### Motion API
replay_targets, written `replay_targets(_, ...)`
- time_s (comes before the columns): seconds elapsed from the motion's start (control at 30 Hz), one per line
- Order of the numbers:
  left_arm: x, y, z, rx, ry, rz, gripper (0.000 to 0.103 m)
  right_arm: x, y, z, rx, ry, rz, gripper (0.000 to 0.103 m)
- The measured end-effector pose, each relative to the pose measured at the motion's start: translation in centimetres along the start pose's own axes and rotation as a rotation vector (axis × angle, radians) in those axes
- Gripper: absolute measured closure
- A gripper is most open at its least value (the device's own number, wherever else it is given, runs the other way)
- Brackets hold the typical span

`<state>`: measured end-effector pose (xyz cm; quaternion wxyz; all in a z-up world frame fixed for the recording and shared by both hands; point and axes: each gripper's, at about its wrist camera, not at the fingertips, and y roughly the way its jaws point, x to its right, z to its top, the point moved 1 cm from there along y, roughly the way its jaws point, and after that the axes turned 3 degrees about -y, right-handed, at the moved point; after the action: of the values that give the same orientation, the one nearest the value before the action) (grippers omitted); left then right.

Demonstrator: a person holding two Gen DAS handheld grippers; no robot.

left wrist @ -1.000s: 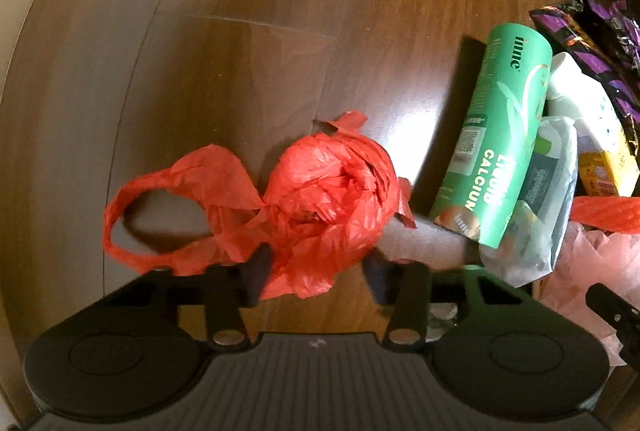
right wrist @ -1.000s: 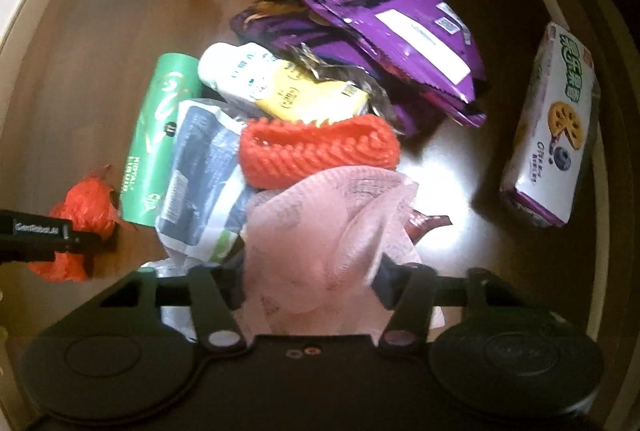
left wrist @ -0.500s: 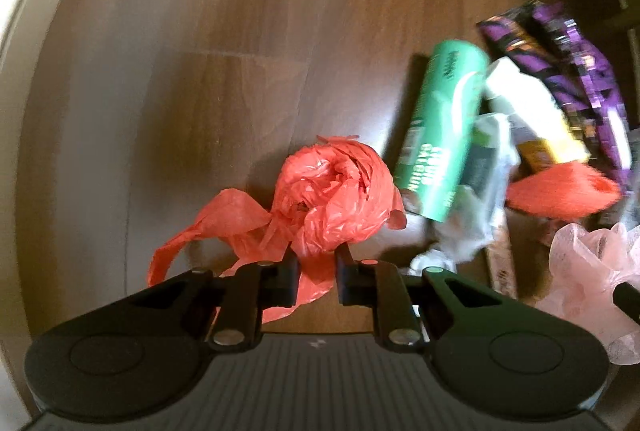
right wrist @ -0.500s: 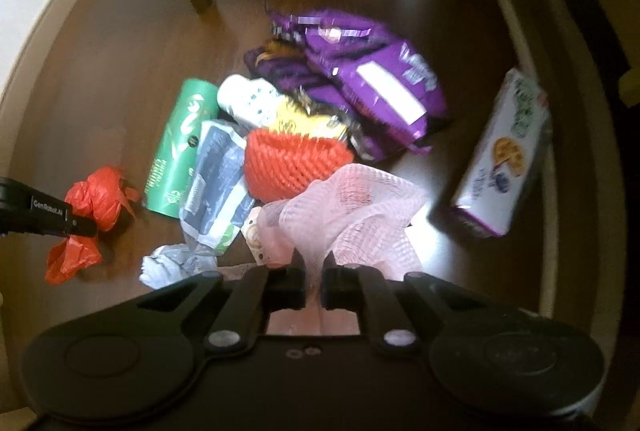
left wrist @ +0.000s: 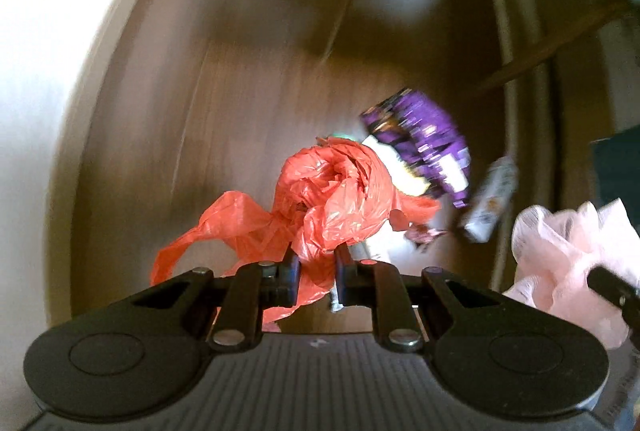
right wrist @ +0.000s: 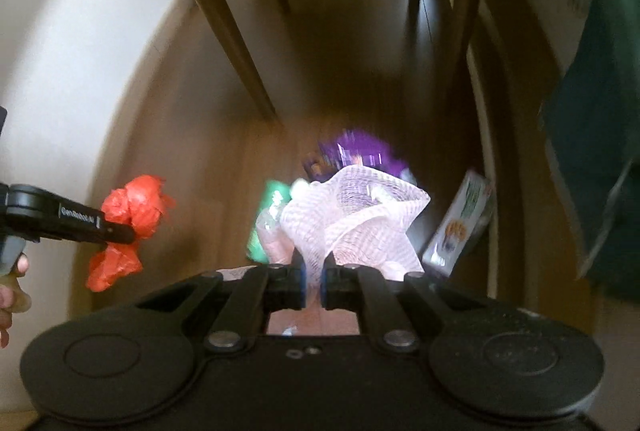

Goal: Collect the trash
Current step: 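Lift red bag and pink net with both tools toward the wastebasket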

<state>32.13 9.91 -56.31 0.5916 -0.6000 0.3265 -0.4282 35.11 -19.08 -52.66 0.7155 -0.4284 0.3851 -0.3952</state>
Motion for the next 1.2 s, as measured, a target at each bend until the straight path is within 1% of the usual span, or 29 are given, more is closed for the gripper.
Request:
replay_targets(0.1, 1.8, -6.4, 1.0, 0.045, 0.059, -0.024, 0.087, -1.4, -5.7, 2.8, 0.049, -0.022, 0.011, 0.097)
replay_targets(0.2, 3.4, -12.3, 2.0, 0.112, 0.145, -0.006, 0.087, -2.9, -11.4, 5.4, 0.101, -0.038, 0.015, 0.097)
replay_targets(0.33, 4.9, -19.5, 3.5, 0.185, 0.213, -0.022, 0.087, -4.7, -17.8, 8.5, 0.167, -0.057, 0.02, 0.097)
replay_targets(0.47, 6.5, -26.3, 5.3, 0.245, 0.255, -0.072, 0.086, -6.4, -23.2, 12.1, 0.235, -0.062, 0.024, 0.097)
replay_targets(0.53, 7.4, -29.2, 6.3, 0.29, 0.283, -0.092, 0.086, -6.9, -25.9, 14.1, 0.275, -0.059, 0.031, 0.097)
replay_targets(0.63, 9.1, -33.7, 7.5, 0.377, 0.318, -0.128, 0.086, -7.3, -30.1, 17.2, 0.349, -0.065, 0.015, 0.097)
replay_targets(0.77, 11.2, -38.5, 10.1, 0.45, 0.337, -0.161, 0.086, -7.9, -34.9, 20.7, 0.432, -0.068, -0.013, 0.097)
replay_targets(0.93, 13.6, -44.0, 13.4, 0.544, 0.373, -0.159, 0.086, -8.0, -39.2, 25.3, 0.527, -0.081, -0.066, 0.097)
replay_targets(1.03, 15.9, -45.0, 15.7, 0.58, 0.381, -0.147, 0.086, -7.2, -40.4, 27.9, 0.563, -0.088, -0.089, 0.097)
replay_targets(1.1, 17.4, -46.0, 17.9, 0.578, 0.373, -0.138, 0.086, -6.8, -40.6, 29.3, 0.574, -0.095, -0.09, 0.097)
replay_targets(1.2, 19.1, -46.0, 20.7, 0.576, 0.338, -0.135, 0.086, -4.9, -39.8, 32.1, 0.579, -0.141, -0.105, 0.097)
